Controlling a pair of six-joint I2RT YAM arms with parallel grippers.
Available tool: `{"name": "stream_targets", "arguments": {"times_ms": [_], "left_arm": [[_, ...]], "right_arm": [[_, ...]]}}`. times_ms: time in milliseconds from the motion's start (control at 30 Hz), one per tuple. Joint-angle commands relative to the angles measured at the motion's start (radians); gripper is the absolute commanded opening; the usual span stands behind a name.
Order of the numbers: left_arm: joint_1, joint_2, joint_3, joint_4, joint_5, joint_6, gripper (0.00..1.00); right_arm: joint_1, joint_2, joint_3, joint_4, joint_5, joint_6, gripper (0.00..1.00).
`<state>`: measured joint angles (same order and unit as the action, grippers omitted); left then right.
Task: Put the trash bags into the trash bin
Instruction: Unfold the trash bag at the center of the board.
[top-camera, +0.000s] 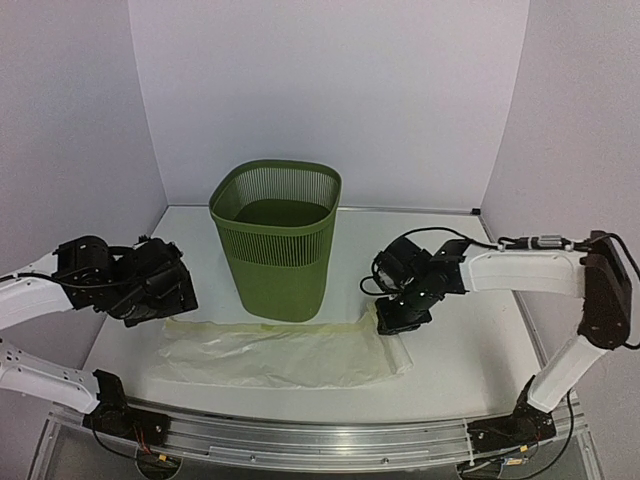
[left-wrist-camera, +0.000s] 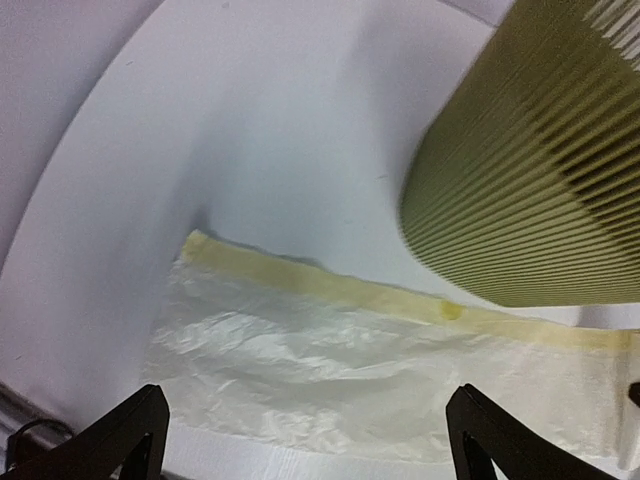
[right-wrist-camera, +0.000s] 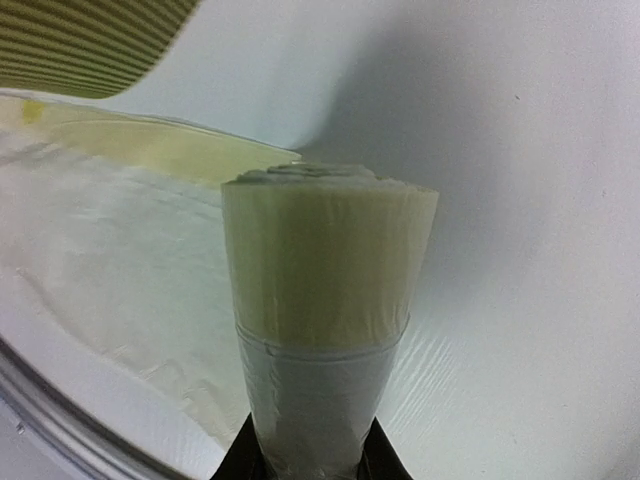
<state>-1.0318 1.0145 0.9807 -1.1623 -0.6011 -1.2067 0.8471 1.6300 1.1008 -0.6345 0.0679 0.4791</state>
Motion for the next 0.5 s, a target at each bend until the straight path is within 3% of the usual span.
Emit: {"name": "stream_targets", "arguments": {"times_ms": [0, 200, 467], "left_arm": [[0.001, 0.008, 0.04, 0.469, 0.231, 0.506, 0.99], [-0.007, 0.113, -0.045, 0.895, 0.752, 0.826, 0.99], [-0.03, 0.373, 0.015, 1.133, 1.037, 1.028, 1.0]], "right_arm": [[0.001, -0.154, -0.049, 0.024, -0.226, -0.09, 0.0], [-0.002, -0.308, -0.139, 0.026, -0.29, -0.109, 0.0], [-0.003, -0.553, -0.18, 0.041, -0.452, -0.177, 0.0]]}}
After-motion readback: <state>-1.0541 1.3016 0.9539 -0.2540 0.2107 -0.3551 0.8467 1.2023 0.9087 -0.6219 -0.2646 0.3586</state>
